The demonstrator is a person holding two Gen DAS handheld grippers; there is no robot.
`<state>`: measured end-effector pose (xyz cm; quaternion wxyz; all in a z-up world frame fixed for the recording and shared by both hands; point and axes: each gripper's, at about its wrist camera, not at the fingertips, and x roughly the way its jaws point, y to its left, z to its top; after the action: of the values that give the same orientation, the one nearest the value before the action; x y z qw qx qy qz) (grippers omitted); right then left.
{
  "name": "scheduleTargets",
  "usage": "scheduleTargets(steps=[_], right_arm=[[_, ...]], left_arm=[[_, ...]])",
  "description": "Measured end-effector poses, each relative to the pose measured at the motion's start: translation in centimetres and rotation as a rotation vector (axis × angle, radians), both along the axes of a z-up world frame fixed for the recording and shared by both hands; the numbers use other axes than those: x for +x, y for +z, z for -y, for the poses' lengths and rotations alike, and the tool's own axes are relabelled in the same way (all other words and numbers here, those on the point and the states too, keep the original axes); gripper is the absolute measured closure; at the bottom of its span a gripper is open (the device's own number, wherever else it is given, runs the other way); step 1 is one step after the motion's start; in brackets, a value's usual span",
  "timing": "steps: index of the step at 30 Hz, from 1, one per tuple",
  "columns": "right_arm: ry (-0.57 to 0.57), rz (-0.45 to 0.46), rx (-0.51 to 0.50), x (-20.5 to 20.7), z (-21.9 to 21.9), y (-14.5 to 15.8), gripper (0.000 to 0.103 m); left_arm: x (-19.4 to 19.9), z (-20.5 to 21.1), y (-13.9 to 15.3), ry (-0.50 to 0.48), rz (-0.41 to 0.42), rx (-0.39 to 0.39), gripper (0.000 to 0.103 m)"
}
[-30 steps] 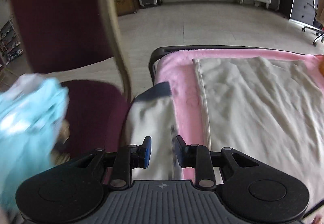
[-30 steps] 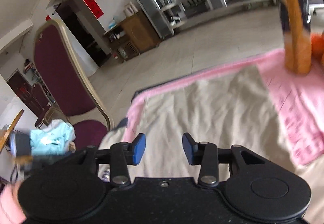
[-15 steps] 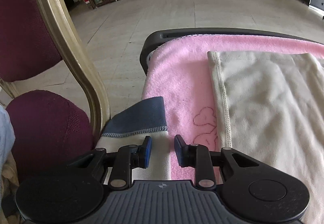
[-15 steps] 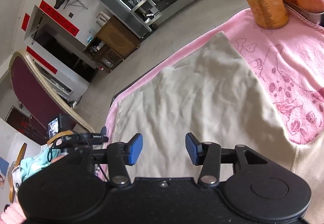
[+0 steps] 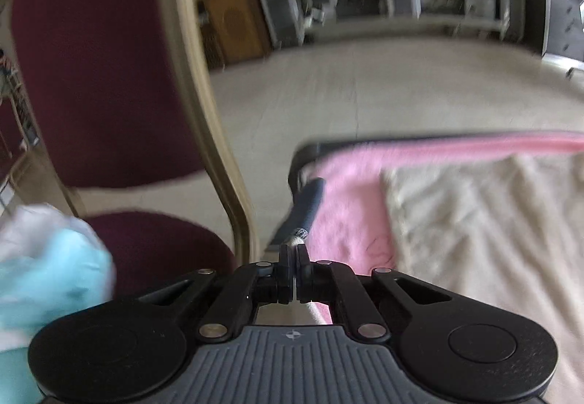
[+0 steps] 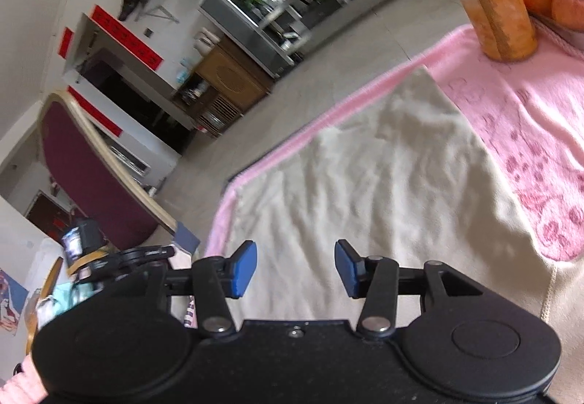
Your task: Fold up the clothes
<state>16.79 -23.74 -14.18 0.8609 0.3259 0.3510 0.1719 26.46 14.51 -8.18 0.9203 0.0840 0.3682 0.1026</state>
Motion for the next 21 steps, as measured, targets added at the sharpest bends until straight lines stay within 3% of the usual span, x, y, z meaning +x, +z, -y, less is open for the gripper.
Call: scheduleTargets(steps=[6, 10, 13, 17, 21], right_arm=[[-0.039, 0.064, 0.103, -4.3, 0.4, 4.5, 0.057], [-0.005, 0.121, 0.117, -7.6, -1.1, 8.4, 0.057], [0.028, 0.168, 0.108, -9.4, -3.0, 11.3, 0.057], [0.093, 0.221, 0.086, -11.2, -6.5, 14.0, 0.057], [0.159, 0.223, 0.047, -11.6, -10.2, 14.7, 0.057]], left_arm=[[-10.6, -0.5, 11.1, -0.088, 0.235, -0.022, 0.101], [-17.1, -3.2, 15.9, -0.064, 0.35, -0.051, 0.101], [-21.0, -5.8, 16.9, -0.008, 0.392, -0.086, 0.101], [-24.6, -9.6, 15.4, 0.099, 0.435, -0.107, 0.103], [-26.3, -13.8, 13.2, 0.203, 0.441, -0.135, 0.103]])
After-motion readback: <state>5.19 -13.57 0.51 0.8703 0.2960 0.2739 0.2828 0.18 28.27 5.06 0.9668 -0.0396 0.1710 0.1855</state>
